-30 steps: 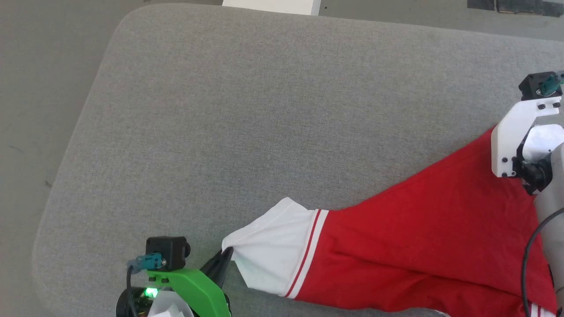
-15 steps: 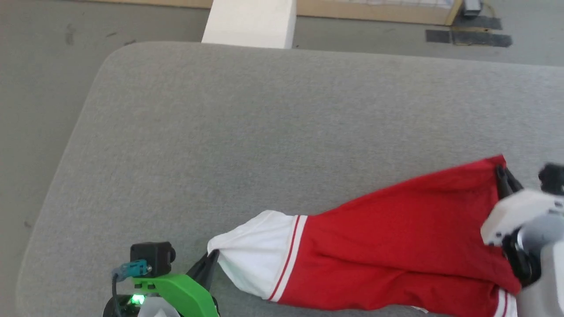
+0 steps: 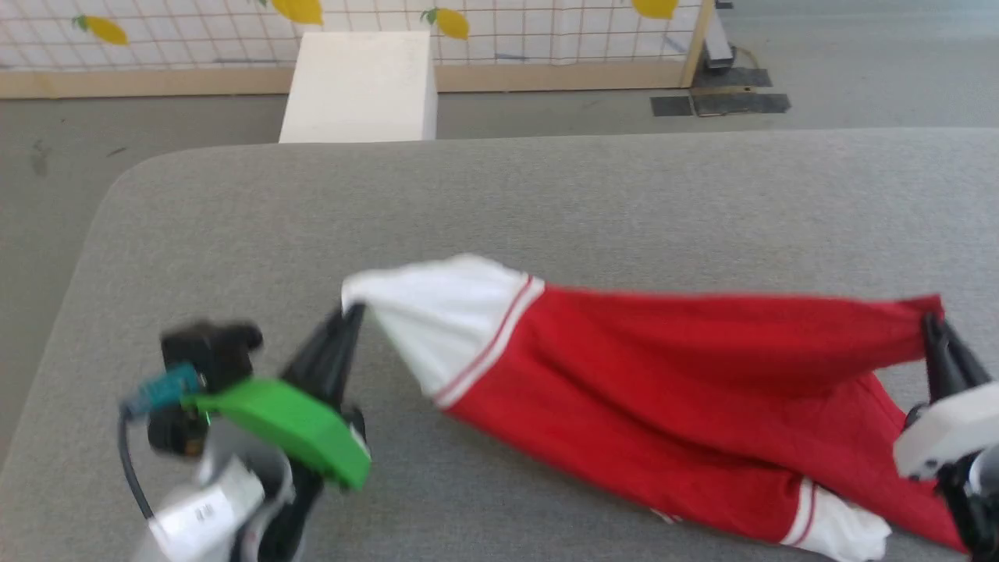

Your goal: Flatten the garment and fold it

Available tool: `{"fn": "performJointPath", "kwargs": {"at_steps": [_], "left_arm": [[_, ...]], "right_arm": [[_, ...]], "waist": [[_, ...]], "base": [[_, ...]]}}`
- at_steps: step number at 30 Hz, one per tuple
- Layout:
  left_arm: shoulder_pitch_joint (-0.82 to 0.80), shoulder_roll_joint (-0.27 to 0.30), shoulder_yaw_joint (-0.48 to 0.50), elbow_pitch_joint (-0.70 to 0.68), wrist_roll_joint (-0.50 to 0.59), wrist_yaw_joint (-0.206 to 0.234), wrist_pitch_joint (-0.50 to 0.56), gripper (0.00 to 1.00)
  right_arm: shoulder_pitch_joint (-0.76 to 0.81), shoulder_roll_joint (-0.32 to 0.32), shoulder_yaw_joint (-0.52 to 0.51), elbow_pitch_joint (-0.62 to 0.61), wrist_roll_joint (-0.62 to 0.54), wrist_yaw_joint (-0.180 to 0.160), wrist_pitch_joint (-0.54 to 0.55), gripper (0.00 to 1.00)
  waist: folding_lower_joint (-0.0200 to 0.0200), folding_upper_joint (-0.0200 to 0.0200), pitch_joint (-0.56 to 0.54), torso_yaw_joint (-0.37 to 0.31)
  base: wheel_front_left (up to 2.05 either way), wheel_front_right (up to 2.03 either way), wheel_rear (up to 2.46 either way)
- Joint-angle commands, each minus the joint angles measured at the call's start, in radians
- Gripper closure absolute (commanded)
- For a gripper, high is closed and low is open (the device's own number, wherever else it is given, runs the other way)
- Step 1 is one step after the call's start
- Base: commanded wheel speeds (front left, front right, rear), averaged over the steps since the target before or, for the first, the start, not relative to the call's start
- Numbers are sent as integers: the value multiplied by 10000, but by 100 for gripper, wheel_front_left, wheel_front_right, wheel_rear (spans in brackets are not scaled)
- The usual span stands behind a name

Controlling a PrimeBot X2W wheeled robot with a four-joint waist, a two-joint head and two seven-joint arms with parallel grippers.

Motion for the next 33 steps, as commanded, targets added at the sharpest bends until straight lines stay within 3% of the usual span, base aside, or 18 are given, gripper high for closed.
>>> {"fn": "performJointPath", "kwargs": {"at_steps": [1, 7, 15, 20, 26, 33], "left_arm": [[-843, 80, 143, 38, -147, -138, -39, 100], [-3892, 22, 433, 913, -696, -521, 333, 100], [-8493, -53, 783, 2850, -258, -297, 124, 100], [-11237, 184, 842, 4010, 573, -155, -552, 100], [-13790, 207, 1084, 5015, 1038, -178, -2102, 100], [-14694, 375, 1257, 6075, 1106, -677, -3871, 100]], "right_arm": [[-470, -323, 155, -297, -65, -15, 368, 100], [-2579, -1740, 1301, -511, 132, -15, 1737, 100], [-6452, -2904, 2948, 710, 412, -15, 2417, 100], [-9119, -2862, 3322, 1984, 207, -15, 2150, 100], [-11555, -2385, 2805, 3253, -652, -15, 1007, 100], [-12406, -2038, 2480, 4025, -1430, -15, -255, 100]], "waist": [[0, 0, -26, -234], [0, 0, 695, -555], [0, 0, 2444, -873], [0, 0, 3456, -1072], [0, 0, 4112, -1057], [0, 0, 4171, -800]], "base": [[0, 0, 0], [0, 0, 0], [0, 0, 0], [0, 0, 0], [0, 0, 0], [0, 0, 0]]}}
